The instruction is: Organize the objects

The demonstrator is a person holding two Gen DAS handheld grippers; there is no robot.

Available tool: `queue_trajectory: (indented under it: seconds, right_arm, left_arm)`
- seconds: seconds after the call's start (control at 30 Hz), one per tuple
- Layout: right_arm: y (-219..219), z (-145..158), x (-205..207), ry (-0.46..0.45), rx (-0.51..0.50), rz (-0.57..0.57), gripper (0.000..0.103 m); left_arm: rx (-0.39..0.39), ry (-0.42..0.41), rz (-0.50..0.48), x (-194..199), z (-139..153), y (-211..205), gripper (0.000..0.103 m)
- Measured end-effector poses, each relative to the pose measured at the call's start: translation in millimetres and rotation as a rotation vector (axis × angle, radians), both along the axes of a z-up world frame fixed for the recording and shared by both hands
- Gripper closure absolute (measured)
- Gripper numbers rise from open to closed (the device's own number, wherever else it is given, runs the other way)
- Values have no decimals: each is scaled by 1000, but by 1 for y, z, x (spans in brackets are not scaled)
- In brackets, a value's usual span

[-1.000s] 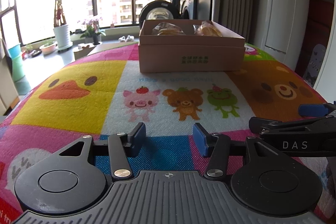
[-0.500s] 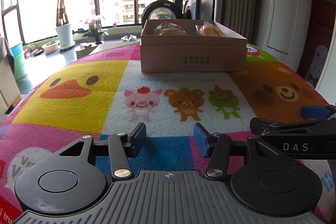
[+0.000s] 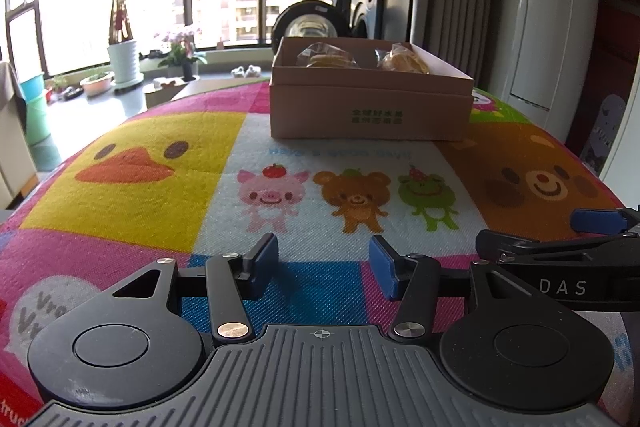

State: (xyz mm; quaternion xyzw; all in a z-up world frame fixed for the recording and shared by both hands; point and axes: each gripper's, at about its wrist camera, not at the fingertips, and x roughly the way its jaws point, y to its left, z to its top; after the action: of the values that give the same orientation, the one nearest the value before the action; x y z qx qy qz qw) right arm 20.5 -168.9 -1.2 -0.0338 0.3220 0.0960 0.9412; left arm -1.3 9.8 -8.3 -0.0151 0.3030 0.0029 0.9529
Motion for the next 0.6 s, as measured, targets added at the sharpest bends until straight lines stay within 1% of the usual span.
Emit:
queue_trajectory:
  seconds: [0.6]
  right_arm:
    - [1,-1,1,0,3,0,0]
  left_arm:
    - [5,0,0,0,0,-1,46]
